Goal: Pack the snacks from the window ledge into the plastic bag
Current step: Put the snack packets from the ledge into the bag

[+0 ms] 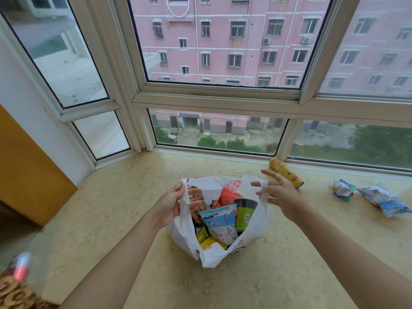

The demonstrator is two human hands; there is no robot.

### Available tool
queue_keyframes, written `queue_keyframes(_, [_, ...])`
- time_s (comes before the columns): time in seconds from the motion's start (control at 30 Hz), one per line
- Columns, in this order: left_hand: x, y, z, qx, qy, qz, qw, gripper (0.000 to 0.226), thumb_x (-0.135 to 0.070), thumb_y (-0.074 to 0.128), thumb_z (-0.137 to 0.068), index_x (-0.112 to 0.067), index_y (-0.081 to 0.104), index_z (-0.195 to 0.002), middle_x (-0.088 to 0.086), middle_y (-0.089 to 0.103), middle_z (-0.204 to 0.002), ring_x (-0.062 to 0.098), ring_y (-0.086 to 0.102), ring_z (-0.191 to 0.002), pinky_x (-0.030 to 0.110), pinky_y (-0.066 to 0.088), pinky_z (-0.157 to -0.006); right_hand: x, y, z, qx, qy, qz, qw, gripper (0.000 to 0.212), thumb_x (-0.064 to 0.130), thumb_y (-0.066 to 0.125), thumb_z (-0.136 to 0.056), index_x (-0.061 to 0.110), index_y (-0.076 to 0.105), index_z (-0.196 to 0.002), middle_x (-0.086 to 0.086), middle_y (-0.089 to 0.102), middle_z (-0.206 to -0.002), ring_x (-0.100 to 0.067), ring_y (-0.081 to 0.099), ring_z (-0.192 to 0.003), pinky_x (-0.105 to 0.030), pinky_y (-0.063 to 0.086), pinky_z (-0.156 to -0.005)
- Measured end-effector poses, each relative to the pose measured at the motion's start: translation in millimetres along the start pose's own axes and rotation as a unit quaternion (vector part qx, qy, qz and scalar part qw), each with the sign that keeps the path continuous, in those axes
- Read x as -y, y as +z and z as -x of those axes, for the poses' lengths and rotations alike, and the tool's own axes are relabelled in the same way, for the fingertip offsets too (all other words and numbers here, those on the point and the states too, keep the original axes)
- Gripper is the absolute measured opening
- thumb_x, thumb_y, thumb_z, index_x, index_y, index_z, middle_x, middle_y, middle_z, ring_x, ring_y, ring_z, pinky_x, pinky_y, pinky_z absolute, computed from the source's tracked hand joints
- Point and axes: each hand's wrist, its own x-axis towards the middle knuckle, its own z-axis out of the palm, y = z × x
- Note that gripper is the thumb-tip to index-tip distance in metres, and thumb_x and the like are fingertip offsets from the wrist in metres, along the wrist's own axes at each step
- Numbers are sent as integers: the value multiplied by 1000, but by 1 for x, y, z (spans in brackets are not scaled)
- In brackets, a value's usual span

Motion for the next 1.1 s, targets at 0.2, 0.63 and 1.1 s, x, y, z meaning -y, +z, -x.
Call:
queue_keyframes(0.2, [2, -7, -2, -17, 4, -23, 1000, 42, -22, 39, -103, -24, 32, -145, 3, 65, -123, 26, 69, -99, 49, 51, -93, -1, 2, 3, 15, 27, -5, 1000, 41, -5, 54, -90, 19, 54, -123, -9, 74, -97, -27, 70, -91, -39, 56, -76])
queue_keyframes(0.63, [0, -22, 14, -91, 115, -69, 987, 51, -13, 46, -100, -29, 32, -147, -5, 63, -122, 13, 51, -49, 24, 52, -55, -14, -8, 13, -99, -88, 1, 991, 58, -11, 52, -89, 18, 43, -138, -11, 65, -118, -27, 61, -77, -37, 55, -72])
queue_keyframes(1.1, [-60, -4, -6, -79, 56, -87, 991, 45, -11, 50, -98, -10, 38, -142, 8, 66, -116, 17, 68, -60, 28, 54, -53, 28, 8, -10, -63, -95, 82, 990, 74, -16, 57, -81, 24, 40, -141, -15, 68, -105, -25, 69, -81, -36, 55, -64])
